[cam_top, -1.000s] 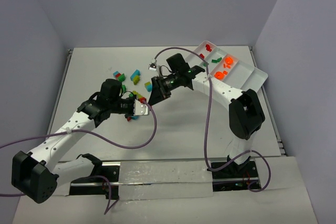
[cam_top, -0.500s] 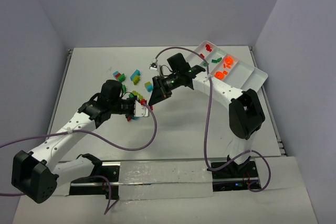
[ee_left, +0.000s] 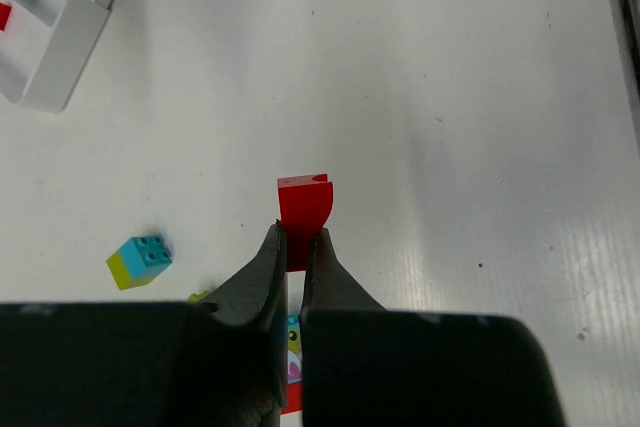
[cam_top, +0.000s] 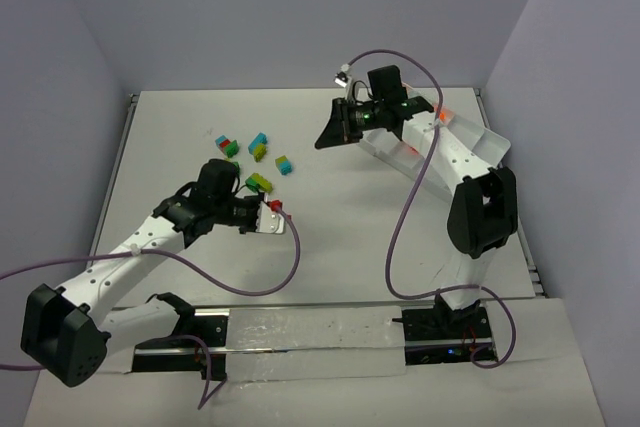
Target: Sort the legos into containers by color
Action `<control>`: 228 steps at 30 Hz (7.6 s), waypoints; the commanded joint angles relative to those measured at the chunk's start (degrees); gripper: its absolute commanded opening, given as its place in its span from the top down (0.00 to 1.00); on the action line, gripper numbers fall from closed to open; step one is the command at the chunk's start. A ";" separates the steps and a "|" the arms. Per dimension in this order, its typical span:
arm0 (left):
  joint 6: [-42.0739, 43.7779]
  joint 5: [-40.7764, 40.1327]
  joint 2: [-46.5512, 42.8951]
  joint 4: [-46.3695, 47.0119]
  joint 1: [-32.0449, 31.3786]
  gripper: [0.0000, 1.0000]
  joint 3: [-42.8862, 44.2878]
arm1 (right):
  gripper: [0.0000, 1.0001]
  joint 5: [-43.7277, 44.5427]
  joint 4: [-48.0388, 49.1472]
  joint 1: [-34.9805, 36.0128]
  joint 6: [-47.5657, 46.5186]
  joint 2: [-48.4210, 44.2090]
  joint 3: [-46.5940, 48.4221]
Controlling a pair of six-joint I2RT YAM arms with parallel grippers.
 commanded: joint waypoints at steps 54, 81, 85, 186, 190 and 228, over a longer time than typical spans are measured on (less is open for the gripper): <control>-59.52 -6.62 18.98 15.46 2.27 1.00 18.43 | 0.41 23.68 -7.54 -24.60 -11.90 13.95 19.58; -53.79 -5.64 17.01 16.39 2.18 1.00 17.64 | 0.38 -8.49 -0.75 4.80 0.91 -0.04 -5.50; -53.64 -6.57 17.19 16.37 1.99 1.00 17.77 | 0.42 -9.79 -0.25 5.32 2.07 1.66 -4.81; -20.65 -4.29 18.73 -4.02 23.27 0.21 6.33 | 0.31 17.46 -4.59 -14.18 -5.85 14.70 22.26; -16.69 -1.88 19.88 -2.90 23.20 0.16 5.54 | 0.30 13.48 -6.76 -12.42 -6.69 10.90 17.04; -2.40 -3.57 31.07 -4.55 23.01 0.22 6.69 | 0.23 7.44 -7.73 -7.60 -5.41 4.89 8.45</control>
